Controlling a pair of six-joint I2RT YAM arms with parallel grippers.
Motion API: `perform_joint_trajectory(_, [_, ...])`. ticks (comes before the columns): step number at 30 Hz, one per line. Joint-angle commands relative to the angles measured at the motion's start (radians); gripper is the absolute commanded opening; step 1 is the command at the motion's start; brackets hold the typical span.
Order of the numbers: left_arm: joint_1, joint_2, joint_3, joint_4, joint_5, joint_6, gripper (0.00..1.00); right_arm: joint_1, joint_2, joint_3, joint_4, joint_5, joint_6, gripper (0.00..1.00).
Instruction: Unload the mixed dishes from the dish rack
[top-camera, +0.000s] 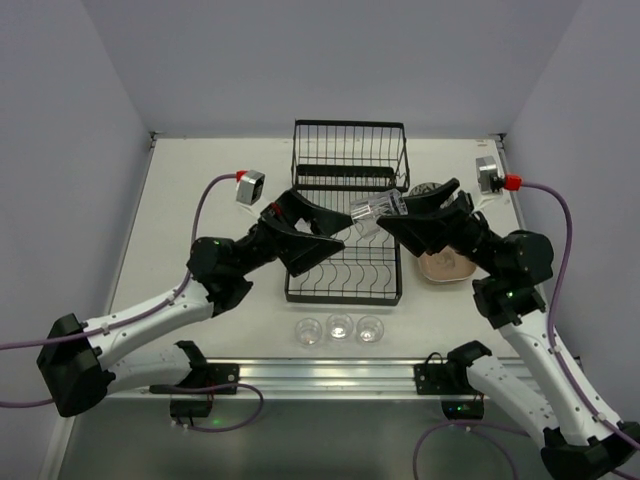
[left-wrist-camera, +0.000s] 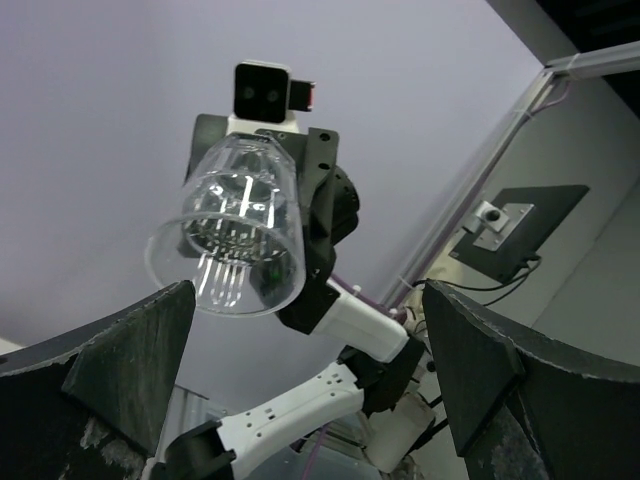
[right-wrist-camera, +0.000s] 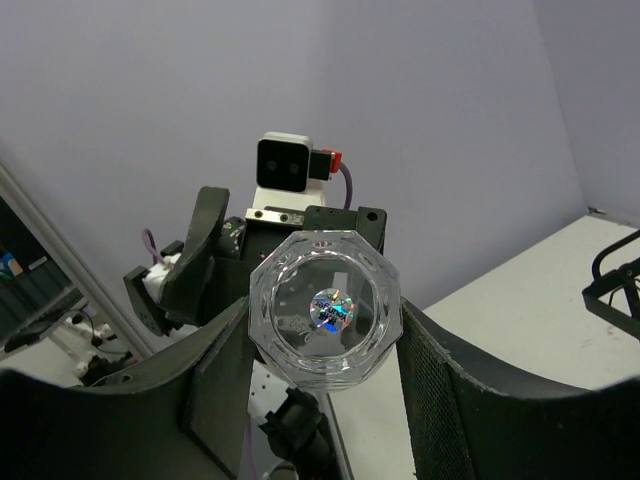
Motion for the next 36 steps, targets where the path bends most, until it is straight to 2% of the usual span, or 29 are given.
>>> perform_joint_trajectory(1, [-0.029, 0.009, 0.059, 0.120, 0.015, -0.039, 1.00, 0.001, 0.000, -0.013, 0.086, -0.011, 0.002, 0.00])
perform_joint_trajectory(3, [-0.033, 0.015, 0.059, 0.121, 0.008, -0.037, 0.99, 0.001, 0.016, -0.002, 0.070, -0.028, -0.006, 0.00])
perform_joint_trajectory(13, [-0.035, 0.036, 0.052, 0.103, -0.034, -0.014, 0.71, 0.008, 0.048, -0.005, 0.096, -0.086, -0.024, 0.00])
perform_joint_trajectory(14, [-0.036, 0.039, 0.056, 0.087, -0.047, -0.009, 0.64, 0.010, 0.045, -0.003, 0.089, -0.088, -0.039, 0.00])
perform_joint_trajectory(16, [-0.036, 0.049, 0.062, 0.069, -0.056, 0.001, 0.36, 0.013, 0.039, -0.005, 0.076, -0.082, -0.056, 0.00])
perform_joint_trajectory(17, [-0.036, 0.052, 0.059, 0.069, -0.059, 0.001, 0.36, 0.013, 0.039, -0.005, 0.072, -0.080, -0.061, 0.00])
perform_joint_trajectory(18, [-0.036, 0.053, 0.060, 0.067, -0.062, 0.004, 0.23, 0.013, 0.034, -0.008, 0.067, -0.081, -0.066, 0.00])
perform_joint_trajectory(20, [-0.036, 0.061, 0.062, 0.064, -0.070, 0.006, 0.14, 0.016, 0.032, -0.011, 0.061, -0.086, -0.066, 0.00])
perform_joint_trajectory(22, [-0.036, 0.070, 0.062, 0.064, -0.077, 0.010, 0.01, 0.019, 0.031, -0.023, 0.072, -0.088, -0.063, 0.00])
perform_joint_trajectory(27, [-0.036, 0.085, 0.075, 0.028, -0.071, 0.058, 0.00, 0.024, 0.026, -0.056, 0.089, -0.083, -0.055, 0.02])
perform_joint_trajectory(29, [-0.036, 0.073, 0.109, -0.097, -0.076, 0.118, 0.00, 0.024, 0.003, -0.057, 0.028, -0.048, -0.085, 0.86])
perform_joint_trajectory(30, [-0.036, 0.066, 0.124, -0.164, -0.080, 0.218, 0.00, 0.024, -0.012, -0.054, -0.024, -0.007, -0.111, 0.99])
perform_joint_trajectory(31, [-0.036, 0.047, 0.146, -0.242, -0.119, 0.277, 0.00, 0.024, -0.036, -0.030, -0.183, 0.042, -0.171, 0.99])
perform_joint_trajectory(32, [-0.036, 0.039, 0.167, -0.340, -0.149, 0.326, 0.00, 0.022, -0.049, -0.016, -0.271, 0.161, -0.205, 0.99])
perform_joint_trajectory(33, [-0.036, 0.030, 0.201, -0.494, -0.184, 0.418, 0.00, 0.022, -0.066, -0.007, -0.345, 0.220, -0.237, 0.99])
perform_joint_trajectory(34, [-0.036, 0.018, 0.221, -0.558, -0.209, 0.470, 0.00, 0.022, -0.084, 0.001, -0.470, 0.275, -0.280, 0.99])
perform_joint_trajectory(36, [-0.036, 0.019, 0.279, -0.811, -0.300, 0.600, 0.00, 0.024, -0.170, 0.016, -0.609, 0.424, -0.320, 0.99])
